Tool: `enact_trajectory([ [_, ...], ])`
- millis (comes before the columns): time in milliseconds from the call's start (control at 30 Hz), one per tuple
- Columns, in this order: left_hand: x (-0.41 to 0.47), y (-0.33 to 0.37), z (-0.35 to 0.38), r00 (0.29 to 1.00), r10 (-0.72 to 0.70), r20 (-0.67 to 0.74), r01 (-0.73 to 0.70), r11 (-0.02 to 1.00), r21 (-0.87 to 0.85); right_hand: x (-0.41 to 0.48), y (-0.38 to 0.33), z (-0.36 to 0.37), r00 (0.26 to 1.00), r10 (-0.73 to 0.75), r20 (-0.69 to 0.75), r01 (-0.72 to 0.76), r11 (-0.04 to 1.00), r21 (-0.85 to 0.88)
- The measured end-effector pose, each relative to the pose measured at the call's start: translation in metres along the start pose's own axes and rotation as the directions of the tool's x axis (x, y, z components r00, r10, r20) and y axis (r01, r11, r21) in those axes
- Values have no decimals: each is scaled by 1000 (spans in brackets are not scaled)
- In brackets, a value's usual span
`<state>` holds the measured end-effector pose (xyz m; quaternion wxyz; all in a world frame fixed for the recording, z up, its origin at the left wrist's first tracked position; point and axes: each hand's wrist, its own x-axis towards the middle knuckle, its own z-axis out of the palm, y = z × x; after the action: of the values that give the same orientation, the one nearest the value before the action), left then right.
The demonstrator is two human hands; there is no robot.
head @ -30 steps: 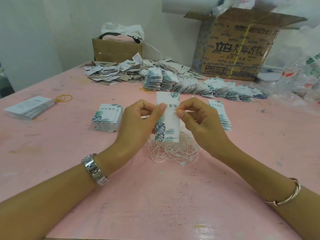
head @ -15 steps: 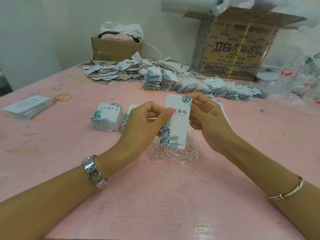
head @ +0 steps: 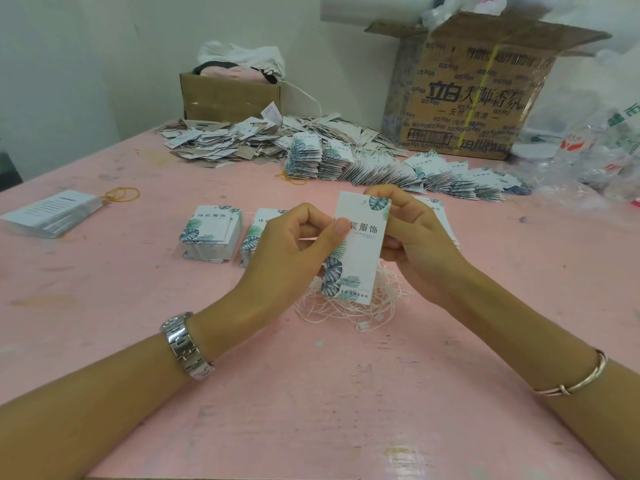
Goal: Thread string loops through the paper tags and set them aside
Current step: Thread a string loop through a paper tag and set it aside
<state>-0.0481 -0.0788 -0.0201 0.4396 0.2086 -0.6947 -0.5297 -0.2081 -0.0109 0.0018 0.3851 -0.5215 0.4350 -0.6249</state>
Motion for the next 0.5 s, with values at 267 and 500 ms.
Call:
enact_trajectory([
  [267,-3,2,-1,1000,15,-23,-14,1000,25,1,4,-1,999,46,-15,-46,998,48],
  [500,-7,9,-2,956,293,-4,-288,942,174,1,4,0,999,53,12,-53,998,26],
])
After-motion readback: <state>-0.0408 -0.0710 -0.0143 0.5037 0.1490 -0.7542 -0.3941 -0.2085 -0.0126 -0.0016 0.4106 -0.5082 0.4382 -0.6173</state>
